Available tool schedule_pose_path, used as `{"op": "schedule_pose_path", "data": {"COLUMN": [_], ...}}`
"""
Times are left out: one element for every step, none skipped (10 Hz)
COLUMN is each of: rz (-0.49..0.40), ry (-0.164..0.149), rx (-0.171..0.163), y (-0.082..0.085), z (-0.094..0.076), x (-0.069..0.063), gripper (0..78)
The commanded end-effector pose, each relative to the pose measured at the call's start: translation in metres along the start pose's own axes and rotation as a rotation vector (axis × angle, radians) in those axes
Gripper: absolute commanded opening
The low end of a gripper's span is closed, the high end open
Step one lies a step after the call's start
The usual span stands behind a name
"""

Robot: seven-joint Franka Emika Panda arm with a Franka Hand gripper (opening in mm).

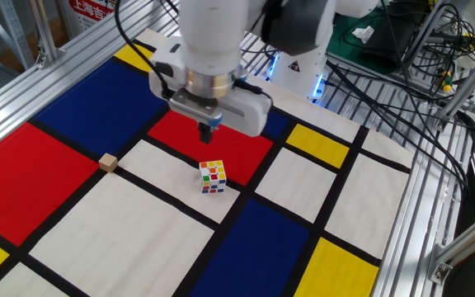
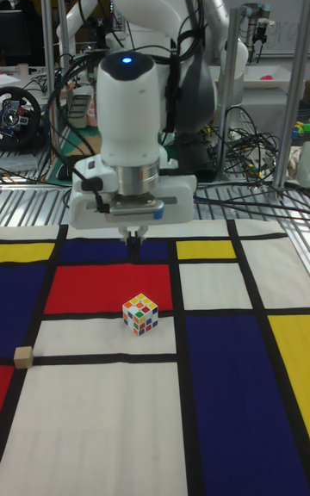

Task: Use the gripper to push the small block from left to right

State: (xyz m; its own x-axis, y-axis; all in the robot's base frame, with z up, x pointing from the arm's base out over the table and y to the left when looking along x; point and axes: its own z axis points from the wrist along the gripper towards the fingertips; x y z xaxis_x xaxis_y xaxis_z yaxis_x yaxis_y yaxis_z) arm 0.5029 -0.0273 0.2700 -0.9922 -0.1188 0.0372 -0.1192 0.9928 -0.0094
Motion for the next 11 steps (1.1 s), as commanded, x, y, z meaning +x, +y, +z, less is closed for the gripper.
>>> {"op": "schedule_pose_path", "data": {"rz": [0.005, 0.005, 0.005, 0.008, 0.021, 0.037, 0.037, 0.026, 0.015, -0.007, -0.031], "ry": [-0.027, -0.04, -0.059, -0.057, -0.052, -0.049, -0.048, -0.029, -0.008, 0.008, 0.024], "rx": [0.007, 0.007, 0.009, 0.009, 0.013, 0.018, 0.019, 0.025, 0.025, 0.025, 0.022], "y": [-0.017, -0.023, -0.032, -0.037, -0.04, -0.042, -0.043, -0.049, -0.057, -0.066, -0.076], "z": [0.009, 0.016, 0.029, 0.035, 0.037, 0.036, 0.035, 0.03, 0.024, 0.018, 0.013], "x": [0.002, 0.003, 0.004, 0.005, 0.006, 0.005, 0.005, -0.003, -0.013, -0.023, -0.033], "gripper": [0.0, 0.0, 0.0, 0.0, 0.0, 0.0, 0.0, 0.0, 0.0, 0.0, 0.0]}}
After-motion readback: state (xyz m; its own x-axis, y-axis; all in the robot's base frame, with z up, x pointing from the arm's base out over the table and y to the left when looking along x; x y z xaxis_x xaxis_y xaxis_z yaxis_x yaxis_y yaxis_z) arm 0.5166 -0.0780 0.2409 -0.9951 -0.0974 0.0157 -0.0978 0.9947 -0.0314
